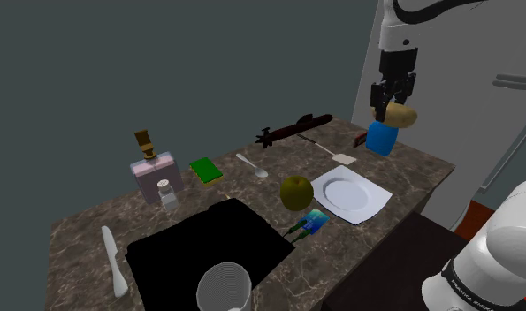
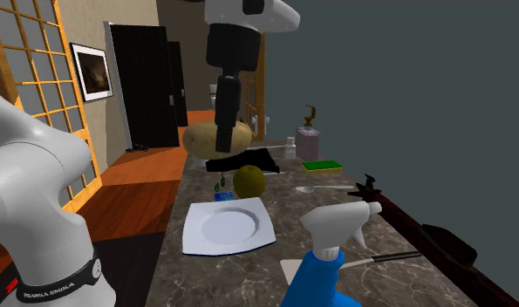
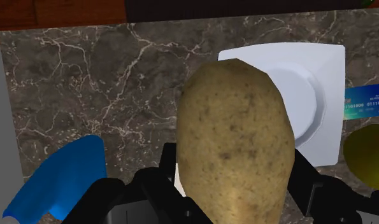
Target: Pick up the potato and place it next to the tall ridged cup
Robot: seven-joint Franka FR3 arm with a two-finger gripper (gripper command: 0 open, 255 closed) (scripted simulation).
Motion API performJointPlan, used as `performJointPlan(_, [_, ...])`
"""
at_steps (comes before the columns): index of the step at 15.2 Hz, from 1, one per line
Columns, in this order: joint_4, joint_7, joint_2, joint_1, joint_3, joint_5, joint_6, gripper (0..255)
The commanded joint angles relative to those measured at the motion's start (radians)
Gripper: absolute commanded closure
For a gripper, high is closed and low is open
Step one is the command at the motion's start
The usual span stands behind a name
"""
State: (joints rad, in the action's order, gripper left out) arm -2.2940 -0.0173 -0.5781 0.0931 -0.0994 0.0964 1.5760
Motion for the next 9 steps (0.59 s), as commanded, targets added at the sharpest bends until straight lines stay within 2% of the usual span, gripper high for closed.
performJointPlan(1, [-0.021,0.049,-0.028,-0.018,0.039,-0.027,-0.01,255])
performJointPlan(9, [-0.069,0.238,-0.102,-0.095,0.198,-0.152,-0.04,255])
